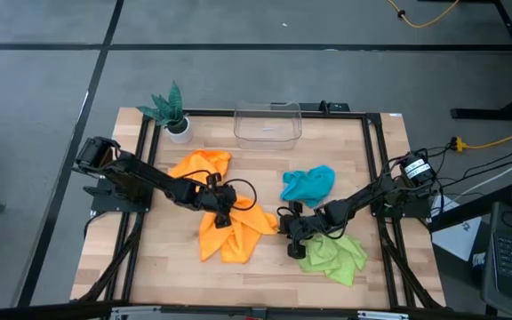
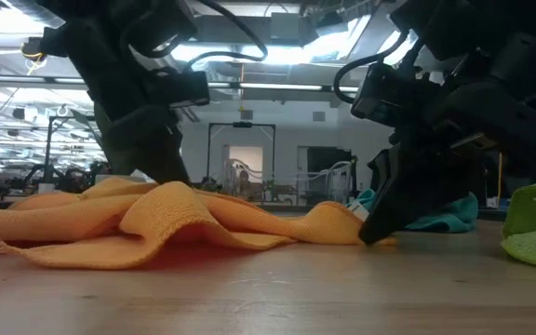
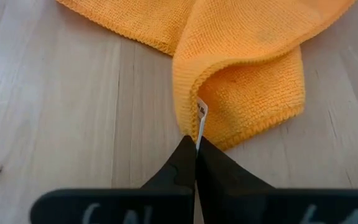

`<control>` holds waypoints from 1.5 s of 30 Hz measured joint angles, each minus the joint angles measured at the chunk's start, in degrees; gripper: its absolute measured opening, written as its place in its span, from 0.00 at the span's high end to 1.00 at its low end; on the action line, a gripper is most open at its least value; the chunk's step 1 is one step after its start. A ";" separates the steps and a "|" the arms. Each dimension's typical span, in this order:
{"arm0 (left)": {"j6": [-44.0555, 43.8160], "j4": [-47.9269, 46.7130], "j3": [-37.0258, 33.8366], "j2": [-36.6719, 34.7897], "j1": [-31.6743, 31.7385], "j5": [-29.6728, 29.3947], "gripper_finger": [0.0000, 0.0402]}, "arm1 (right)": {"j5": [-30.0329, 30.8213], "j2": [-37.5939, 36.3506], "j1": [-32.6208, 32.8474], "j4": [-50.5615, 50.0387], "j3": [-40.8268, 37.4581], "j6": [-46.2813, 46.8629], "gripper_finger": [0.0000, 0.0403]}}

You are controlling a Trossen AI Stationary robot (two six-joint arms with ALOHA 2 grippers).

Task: Fold microfiber towels
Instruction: Fold the bottom orange microfiber towel

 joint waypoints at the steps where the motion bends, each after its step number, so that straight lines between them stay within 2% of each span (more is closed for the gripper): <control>1: 0.00 0.07 0.00 0.00 0.19 -0.03 0.70 | -0.02 0.00 0.00 0.00 0.00 0.00 0.99; 5: -0.30 0.04 0.00 0.00 0.86 -0.07 0.72 | 0.00 0.00 0.00 0.02 0.00 0.00 0.99; 16: -0.16 3.09 0.00 0.00 0.99 0.02 0.98 | 0.00 0.00 0.00 0.02 0.00 0.02 0.98; 26: -0.08 6.88 0.00 -0.84 0.49 -1.82 1.00 | 0.00 0.00 -0.02 0.02 0.00 0.17 0.98; 32: -0.07 6.67 0.02 -6.66 -1.75 -4.29 1.00 | 0.36 0.02 -0.02 0.11 0.04 1.65 0.98; 36: -1.51 4.28 0.02 -11.83 -3.80 -4.32 1.00 | 5.48 -0.08 -0.05 -1.23 1.23 0.91 0.99; 40: 0.18 4.90 0.04 -16.64 -5.68 -5.45 1.00 | 12.52 -2.24 -0.07 -5.66 5.70 -3.24 0.99; 45: 1.49 4.32 2.40 -21.71 -8.53 -10.49 1.00 | 23.36 -6.93 0.62 -24.92 14.87 -5.75 0.99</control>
